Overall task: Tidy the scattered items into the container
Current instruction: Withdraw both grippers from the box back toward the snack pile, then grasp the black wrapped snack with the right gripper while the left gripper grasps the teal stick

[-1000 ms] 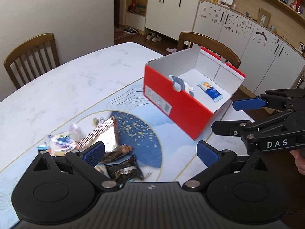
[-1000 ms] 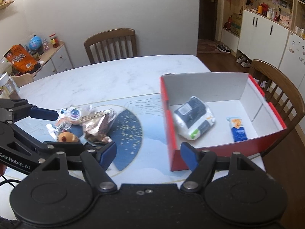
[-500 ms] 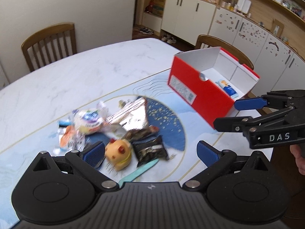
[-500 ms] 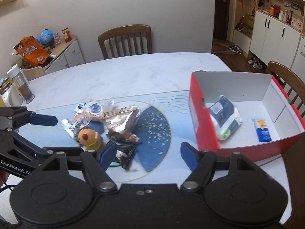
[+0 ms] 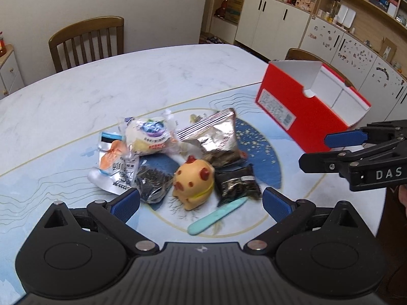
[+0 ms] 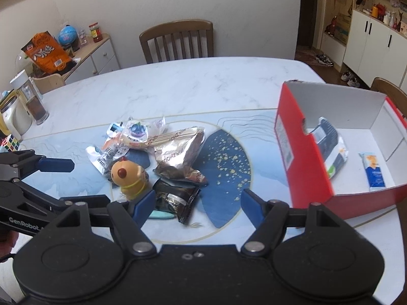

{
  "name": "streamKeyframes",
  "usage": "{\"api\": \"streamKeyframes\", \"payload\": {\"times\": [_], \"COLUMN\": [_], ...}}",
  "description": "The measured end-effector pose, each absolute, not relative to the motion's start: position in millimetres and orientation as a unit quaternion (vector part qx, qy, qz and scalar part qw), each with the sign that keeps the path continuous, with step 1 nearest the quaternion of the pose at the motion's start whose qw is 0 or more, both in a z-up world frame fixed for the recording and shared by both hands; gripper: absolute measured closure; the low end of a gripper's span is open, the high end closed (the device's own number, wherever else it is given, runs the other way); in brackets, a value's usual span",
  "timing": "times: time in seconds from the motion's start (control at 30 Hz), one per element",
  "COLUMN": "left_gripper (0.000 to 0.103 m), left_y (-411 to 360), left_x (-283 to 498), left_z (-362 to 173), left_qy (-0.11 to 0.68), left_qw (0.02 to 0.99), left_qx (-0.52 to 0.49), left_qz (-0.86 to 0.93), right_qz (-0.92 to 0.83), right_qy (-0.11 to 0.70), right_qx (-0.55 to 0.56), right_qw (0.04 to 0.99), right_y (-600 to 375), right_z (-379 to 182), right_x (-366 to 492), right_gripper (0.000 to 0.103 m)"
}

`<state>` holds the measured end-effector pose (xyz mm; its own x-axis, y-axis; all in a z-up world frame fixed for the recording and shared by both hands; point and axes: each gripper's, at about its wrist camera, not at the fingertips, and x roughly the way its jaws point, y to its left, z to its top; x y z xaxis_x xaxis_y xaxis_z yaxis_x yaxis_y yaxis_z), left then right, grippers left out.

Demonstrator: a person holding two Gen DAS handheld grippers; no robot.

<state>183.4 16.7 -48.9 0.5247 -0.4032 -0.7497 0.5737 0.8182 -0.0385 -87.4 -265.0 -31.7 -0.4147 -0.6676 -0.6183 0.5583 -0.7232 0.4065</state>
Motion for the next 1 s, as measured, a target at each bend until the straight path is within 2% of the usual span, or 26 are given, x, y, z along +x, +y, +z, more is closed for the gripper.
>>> {"api": "streamKeyframes", "payload": {"times": [0.5,1.0], "left_gripper": [0.0,0.002], "left_y": [22.9,7.8], "left_x": [196.5,191.7], "left_z": [-90.9,-118.4], "left_qy": [0.399,0.369], "left_qw": [0.855,0.827], "left_qx": [0.142,0.192], "left_qz": [-0.3,-0.378], "right_qz": [-0.816,-0.798], "right_qy": [-0.042,-0.032], "right_qx": [0.434,0.454], "right_qw": [0.381,0.395], "right_y": [-307.4,-348.6], "right_z": [-61.9,-76.5], "right_x": [-100.4,-110.2], "right_gripper": [0.03,0.03]}}
